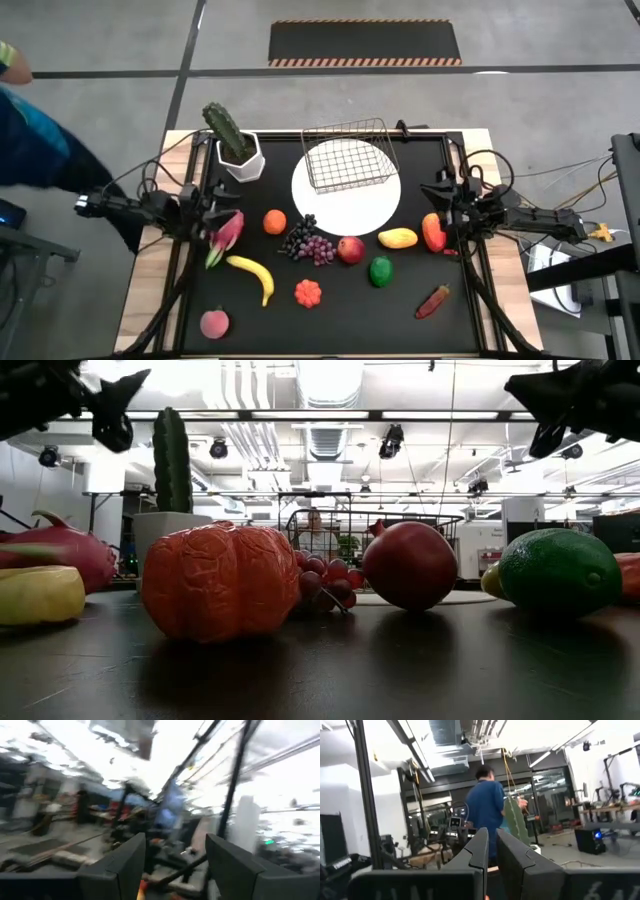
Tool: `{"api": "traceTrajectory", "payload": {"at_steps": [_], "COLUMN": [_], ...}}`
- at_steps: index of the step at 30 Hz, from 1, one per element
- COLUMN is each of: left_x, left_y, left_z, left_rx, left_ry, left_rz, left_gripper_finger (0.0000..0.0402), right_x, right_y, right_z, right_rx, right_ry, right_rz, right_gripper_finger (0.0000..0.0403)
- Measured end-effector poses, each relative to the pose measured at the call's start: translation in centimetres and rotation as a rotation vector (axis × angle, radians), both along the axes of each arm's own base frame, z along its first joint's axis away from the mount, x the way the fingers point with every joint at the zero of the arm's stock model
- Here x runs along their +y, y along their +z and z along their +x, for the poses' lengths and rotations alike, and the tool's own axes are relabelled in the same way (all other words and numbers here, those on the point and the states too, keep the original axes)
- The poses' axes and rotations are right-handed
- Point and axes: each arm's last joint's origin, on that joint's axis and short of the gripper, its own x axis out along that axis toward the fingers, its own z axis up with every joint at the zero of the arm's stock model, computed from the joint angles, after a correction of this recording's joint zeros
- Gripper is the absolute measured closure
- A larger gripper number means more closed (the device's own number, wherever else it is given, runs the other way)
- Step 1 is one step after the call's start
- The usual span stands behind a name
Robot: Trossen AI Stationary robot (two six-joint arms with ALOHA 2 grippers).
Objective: Build produce basket
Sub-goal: Put the orange into the wire basket
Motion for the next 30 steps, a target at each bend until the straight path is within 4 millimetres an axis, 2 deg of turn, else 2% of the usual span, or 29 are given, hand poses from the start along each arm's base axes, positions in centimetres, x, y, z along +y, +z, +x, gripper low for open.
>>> {"api": "traceTrajectory", "payload": {"at_steps": [4,11,24,30], "left_x": [0.0,0.0,0.0,-0.1], "left_y": [1.0,1.7,1.4,0.9], "left_z": [-0.1,0.1,0.7,1.4], "left_rx": [-0.106,-0.187,-0.147,-0.088], "left_ry": [0.001,-0.01,0.04,0.006], "left_rz": [-0.021,-0.031,-0.055,-0.134], "left_gripper_finger": [0.021,0.021,0.021,0.021], "right_x": [0.0,0.0,0.0,0.0], "right_y": [0.0,-0.1,-0.1,-0.1], "right_z": [0.0,0.0,0.0,0.0], "right_rx": [-0.001,0.007,0.009,0.009], "right_ry": [0.006,0.005,0.004,-0.003], "right_rz": [0.014,0.014,0.012,0.003], "right_gripper_finger": [0.0376,0.0376,0.0376,0.0376]}}
